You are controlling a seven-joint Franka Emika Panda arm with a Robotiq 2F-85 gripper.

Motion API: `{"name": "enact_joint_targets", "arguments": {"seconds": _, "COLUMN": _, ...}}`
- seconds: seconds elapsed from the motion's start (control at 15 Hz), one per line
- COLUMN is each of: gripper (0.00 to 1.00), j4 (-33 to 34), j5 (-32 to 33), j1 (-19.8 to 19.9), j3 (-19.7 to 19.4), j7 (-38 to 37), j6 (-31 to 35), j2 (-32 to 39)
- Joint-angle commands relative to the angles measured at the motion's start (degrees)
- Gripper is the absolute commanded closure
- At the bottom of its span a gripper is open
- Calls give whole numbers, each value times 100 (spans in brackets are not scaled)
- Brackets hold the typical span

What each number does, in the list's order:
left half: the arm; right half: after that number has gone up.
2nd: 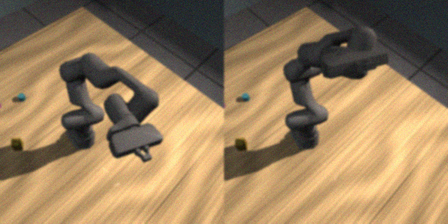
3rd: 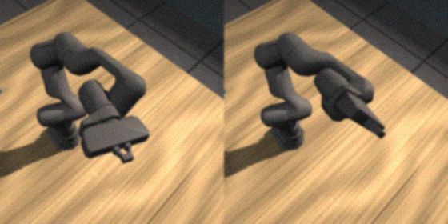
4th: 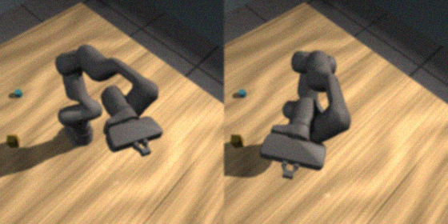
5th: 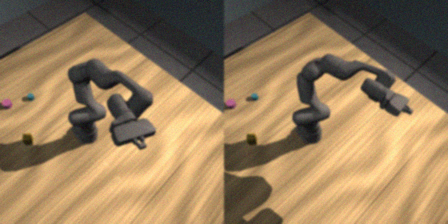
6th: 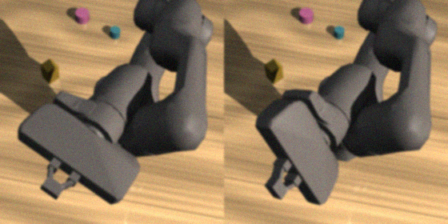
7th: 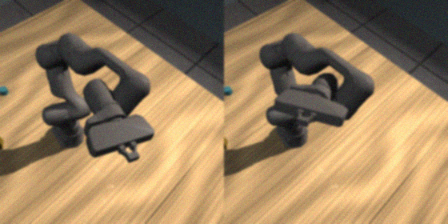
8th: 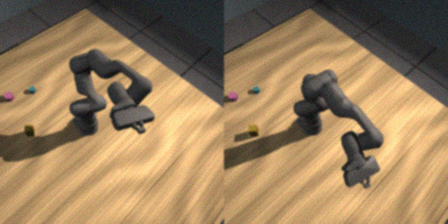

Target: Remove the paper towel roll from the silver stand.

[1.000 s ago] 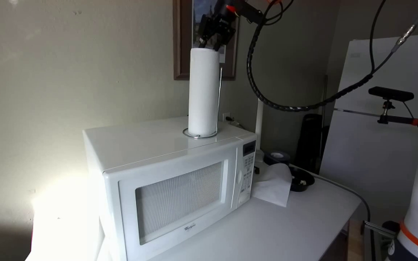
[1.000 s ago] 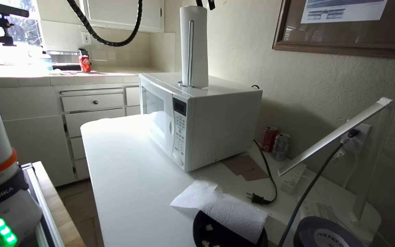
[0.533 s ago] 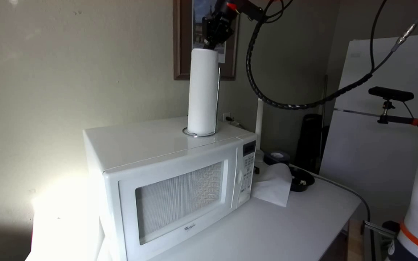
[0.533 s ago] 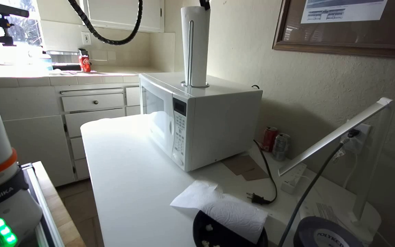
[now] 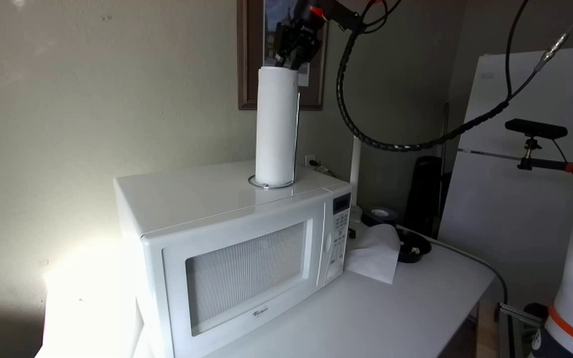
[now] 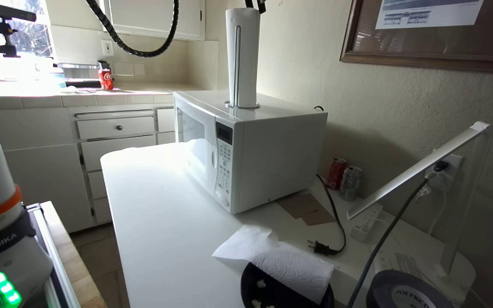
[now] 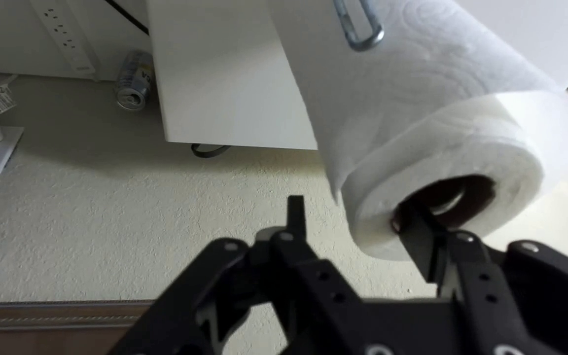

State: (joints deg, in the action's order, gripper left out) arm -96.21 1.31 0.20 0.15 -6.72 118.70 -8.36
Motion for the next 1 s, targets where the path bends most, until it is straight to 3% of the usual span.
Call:
{"name": "enact_joint_targets", "arguments": {"seconds": 0.0, "gripper": 14, "j4": 96, "j5": 0, "j1": 10, "j3": 19, "j7": -45, "j6": -242, "j2": 92}}
{"name": "enact_joint_targets", "arguments": {"seconds": 0.07, "gripper": 16, "j4": 95, "j5": 7, "j1": 12, "j3": 18, "j7": -45, "j6": -246, "j2": 104}}
{"name": "enact_joint_targets", "arguments": {"seconds": 0.13, "gripper": 32, "j4": 95, "j5": 3, "j1": 12, "j3": 14, "j7": -43, "j6": -254, "j2": 117}}
{"name": "enact_joint_targets", "arguments": {"seconds": 0.2, "gripper": 35, "j4": 98, "j5": 0, "j1": 12, "j3": 12, "j7": -41, "j6": -265, "j2": 129}}
{"name": "enact_joint_targets", "arguments": {"seconds": 0.73, "gripper": 98, "j4": 141, "j5": -17, "j1": 5, "j3": 17, "j7": -39, "j6": -328, "j2": 165}}
{"name": "enact_joint_targets", "arguments": {"seconds": 0.93, "gripper": 96, "j4": 187, "j5": -22, "j1": -1, "j3": 24, "j7": -43, "j6": -359, "j2": 172}}
